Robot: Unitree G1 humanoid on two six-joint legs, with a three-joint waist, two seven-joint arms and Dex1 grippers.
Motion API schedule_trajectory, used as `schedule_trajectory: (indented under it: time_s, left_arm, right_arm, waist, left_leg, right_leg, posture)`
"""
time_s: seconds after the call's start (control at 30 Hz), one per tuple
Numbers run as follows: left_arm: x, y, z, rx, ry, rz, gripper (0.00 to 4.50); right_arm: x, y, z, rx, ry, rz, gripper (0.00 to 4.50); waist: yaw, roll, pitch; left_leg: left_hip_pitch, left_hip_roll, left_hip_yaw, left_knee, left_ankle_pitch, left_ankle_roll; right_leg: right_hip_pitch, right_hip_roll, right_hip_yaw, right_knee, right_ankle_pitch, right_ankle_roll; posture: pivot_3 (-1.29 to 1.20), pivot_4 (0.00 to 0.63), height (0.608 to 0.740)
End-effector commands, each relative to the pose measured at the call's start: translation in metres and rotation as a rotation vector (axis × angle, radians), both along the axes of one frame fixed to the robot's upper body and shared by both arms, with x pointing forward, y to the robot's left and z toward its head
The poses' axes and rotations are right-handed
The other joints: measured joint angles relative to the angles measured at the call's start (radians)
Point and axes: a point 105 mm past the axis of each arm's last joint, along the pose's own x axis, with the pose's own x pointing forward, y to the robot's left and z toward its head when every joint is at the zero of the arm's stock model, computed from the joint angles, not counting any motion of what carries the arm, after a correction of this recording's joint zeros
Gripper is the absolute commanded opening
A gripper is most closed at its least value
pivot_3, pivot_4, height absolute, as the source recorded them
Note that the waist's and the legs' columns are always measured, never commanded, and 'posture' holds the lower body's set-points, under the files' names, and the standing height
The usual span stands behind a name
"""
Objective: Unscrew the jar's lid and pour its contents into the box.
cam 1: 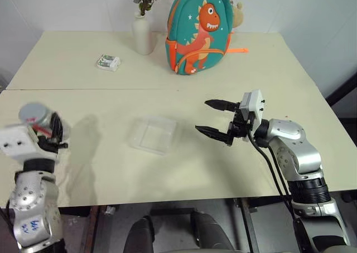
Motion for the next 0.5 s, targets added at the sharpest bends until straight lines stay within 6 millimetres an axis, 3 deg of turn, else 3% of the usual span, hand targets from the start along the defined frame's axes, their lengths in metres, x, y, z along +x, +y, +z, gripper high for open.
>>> schedule_trajectory:
  time_s: [0.03, 0.23, 0.37, 0.5]
  left_arm:
    - [0.004, -0.053, 0.021, 0.140, 0.030, -0.449, 2.08]
    - [0.013, -0.109, 0.017, 0.320, 0.179, -0.940, 2.08]
    - [0.029, -0.139, 0.006, 0.397, 0.236, -1.116, 2.08]
    - [0.043, -0.166, -0.005, 0.439, 0.262, -1.204, 2.08]
  right_arm:
    - [-0.006, -0.009, 0.015, 0.011, -0.050, -0.022, 4.50]
    - [-0.013, -0.010, 0.023, 0.014, -0.059, -0.018, 4.50]
    - [-0.022, 0.000, 0.041, 0.063, -0.069, 0.003, 4.50]
    - [-0.027, 0.017, 0.052, 0.069, -0.019, -0.019, 4.50]
  waist:
    - [0.001, 0.000, 0.000]
    - [0.002, 0.001, 0.000]
    - [0.001, 0.001, 0.000]
    - [0.002, 0.001, 0.000]
  left_leg:
    - [0.000, 0.000, 0.000, 0.000, 0.000, 0.000]
    - [0.001, 0.000, 0.002, -0.006, 0.002, 0.002]
    - [0.001, 0.000, 0.002, -0.008, 0.003, 0.004]
    - [0.001, 0.000, 0.001, -0.009, 0.003, 0.004]
  right_leg:
    - [0.000, 0.000, 0.000, 0.000, 0.000, 0.000]
    - [-0.002, 0.000, 0.000, -0.001, -0.001, -0.002]
    - [-0.003, 0.000, 0.000, 0.000, 0.000, 0.000]
    - [-0.005, 0.001, 0.000, 0.003, 0.003, 0.011]
  posture:
    - [0.00, 0.150, 0.740]
    - [0.00, 0.150, 0.740]
    - [0.00, 0.150, 0.740]
    - [0.00, 0.150, 0.740]
